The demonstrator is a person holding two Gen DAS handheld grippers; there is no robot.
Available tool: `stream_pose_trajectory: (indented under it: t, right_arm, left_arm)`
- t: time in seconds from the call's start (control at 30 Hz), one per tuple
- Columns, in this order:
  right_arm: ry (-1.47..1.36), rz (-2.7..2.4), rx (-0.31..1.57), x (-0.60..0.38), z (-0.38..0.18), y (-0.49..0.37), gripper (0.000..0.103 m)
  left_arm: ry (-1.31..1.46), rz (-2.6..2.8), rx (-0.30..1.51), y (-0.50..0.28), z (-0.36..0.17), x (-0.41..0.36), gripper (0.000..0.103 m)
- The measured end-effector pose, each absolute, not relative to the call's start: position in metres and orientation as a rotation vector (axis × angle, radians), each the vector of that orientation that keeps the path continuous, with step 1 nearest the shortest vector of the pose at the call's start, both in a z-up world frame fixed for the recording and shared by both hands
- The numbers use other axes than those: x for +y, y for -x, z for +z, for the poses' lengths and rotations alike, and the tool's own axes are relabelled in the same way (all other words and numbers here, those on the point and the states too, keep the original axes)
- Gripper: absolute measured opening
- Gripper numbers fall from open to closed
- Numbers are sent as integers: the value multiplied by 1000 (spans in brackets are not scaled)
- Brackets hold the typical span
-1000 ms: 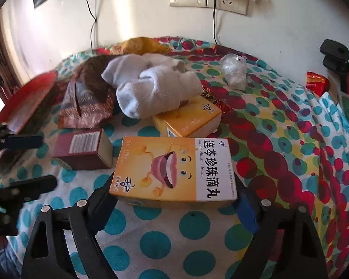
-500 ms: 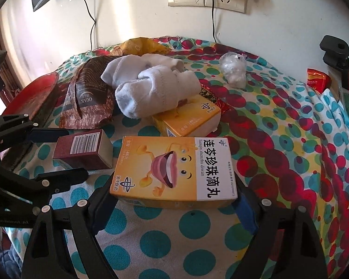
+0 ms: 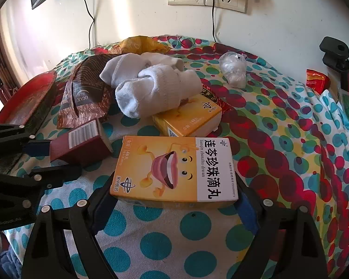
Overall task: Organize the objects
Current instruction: 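Grasp the small red box with the left gripper, then carry the red box into the red tray and open the left gripper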
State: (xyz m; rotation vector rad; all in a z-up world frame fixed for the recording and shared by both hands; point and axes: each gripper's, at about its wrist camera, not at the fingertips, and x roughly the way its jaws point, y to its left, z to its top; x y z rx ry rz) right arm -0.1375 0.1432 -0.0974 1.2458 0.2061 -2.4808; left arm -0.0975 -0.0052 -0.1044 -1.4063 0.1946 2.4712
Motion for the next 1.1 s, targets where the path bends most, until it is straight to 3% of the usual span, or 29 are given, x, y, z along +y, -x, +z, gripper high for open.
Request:
stream_pose_trajectory:
  t: [0.67, 1.1]
  right_arm:
    - [-1232, -2545, 197, 144, -92, 138, 85]
    - [-1263, -2553, 221, 141, -96, 142, 85]
  left_arm:
    - [1352, 2567, 130, 52, -78, -15, 33]
    - [1429, 2757, 67, 47, -59, -86, 33]
